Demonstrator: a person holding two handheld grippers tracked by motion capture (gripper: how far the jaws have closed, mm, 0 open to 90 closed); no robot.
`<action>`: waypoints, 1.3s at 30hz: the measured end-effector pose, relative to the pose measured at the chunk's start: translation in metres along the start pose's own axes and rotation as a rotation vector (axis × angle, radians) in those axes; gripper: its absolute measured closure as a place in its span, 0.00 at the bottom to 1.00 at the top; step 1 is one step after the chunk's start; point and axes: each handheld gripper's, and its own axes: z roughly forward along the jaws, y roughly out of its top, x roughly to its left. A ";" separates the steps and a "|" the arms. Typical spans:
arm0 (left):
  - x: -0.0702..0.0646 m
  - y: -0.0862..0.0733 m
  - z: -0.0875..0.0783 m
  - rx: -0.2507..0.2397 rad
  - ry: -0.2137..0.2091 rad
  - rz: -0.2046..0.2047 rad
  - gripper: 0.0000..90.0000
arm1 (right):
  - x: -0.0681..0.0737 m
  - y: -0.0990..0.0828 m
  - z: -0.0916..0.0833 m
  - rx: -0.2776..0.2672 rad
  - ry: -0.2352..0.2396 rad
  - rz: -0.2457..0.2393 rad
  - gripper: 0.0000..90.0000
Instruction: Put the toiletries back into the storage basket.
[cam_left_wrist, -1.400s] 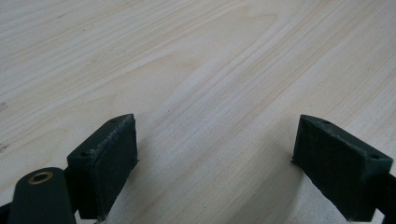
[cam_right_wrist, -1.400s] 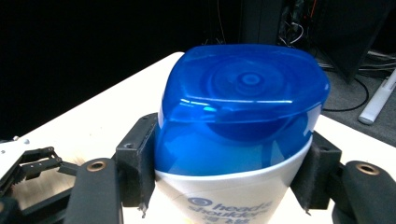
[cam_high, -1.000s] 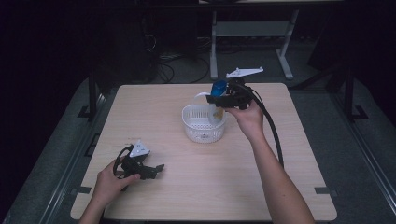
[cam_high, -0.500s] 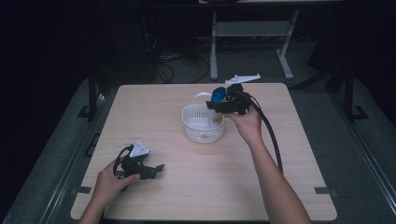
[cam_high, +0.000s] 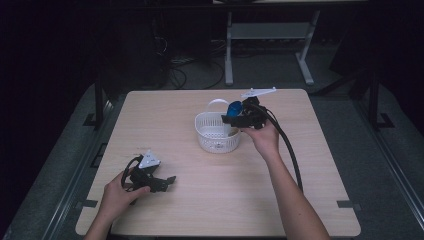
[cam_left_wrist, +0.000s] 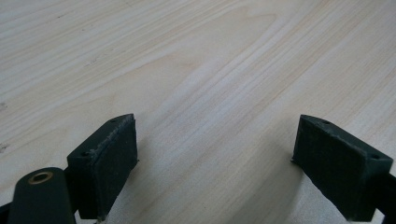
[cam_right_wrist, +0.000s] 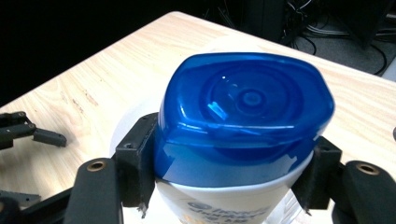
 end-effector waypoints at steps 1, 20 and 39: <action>0.000 0.000 0.000 0.000 0.000 0.000 0.15 | 0.000 -0.001 0.001 0.005 0.000 0.000 0.38; 0.000 0.000 0.000 -0.001 -0.001 -0.001 0.15 | 0.000 -0.015 0.012 0.042 -0.011 -0.011 0.38; 0.000 0.000 0.000 -0.001 -0.001 -0.001 0.15 | 0.007 -0.014 0.011 0.027 0.016 -0.041 0.33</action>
